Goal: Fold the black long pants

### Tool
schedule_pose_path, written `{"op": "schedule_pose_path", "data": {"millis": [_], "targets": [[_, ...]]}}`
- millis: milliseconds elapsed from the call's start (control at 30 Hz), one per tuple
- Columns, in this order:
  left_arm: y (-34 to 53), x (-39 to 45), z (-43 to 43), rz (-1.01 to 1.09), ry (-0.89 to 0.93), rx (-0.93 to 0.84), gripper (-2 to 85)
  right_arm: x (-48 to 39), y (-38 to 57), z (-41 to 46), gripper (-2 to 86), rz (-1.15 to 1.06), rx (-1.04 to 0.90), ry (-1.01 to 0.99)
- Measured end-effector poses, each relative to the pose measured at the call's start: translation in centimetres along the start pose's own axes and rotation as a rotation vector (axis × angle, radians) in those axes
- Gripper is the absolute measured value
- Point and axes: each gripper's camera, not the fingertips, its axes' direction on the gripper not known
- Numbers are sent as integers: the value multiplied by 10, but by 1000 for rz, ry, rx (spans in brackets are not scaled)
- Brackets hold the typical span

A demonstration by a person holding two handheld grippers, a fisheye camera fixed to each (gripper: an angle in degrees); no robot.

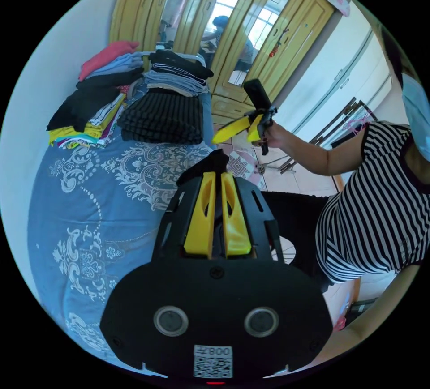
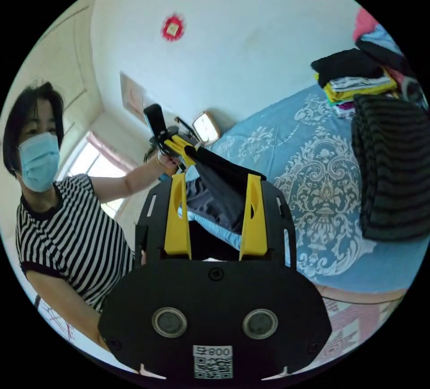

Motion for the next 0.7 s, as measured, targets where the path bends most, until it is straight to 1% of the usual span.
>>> {"op": "schedule_pose_path", "data": {"millis": [67,133,267,367,467,600,700], "targets": [[-5,12,0,27,-5,-23,19,-12,-23,12,184,-107,-126,82],[-9,24,-1,54,-8,-45,19,-21,-38,20,187,-172,-201,103],[-15,50,-2,112,-1,-89,19,-36,-64,32,187,-298,-277,47],[-18,65,-2,140,-1,-114,18,-38,-79,45,179,-320,-355,11],[-17,77,-3,158,3,-134,17,-38,-92,53,174,-334,-391,24],[-14,88,-5,165,6,-143,18,-39,-108,54,174,-336,-387,8],[-10,94,-8,168,15,-146,17,-46,-120,52,177,-355,-385,57]]}}
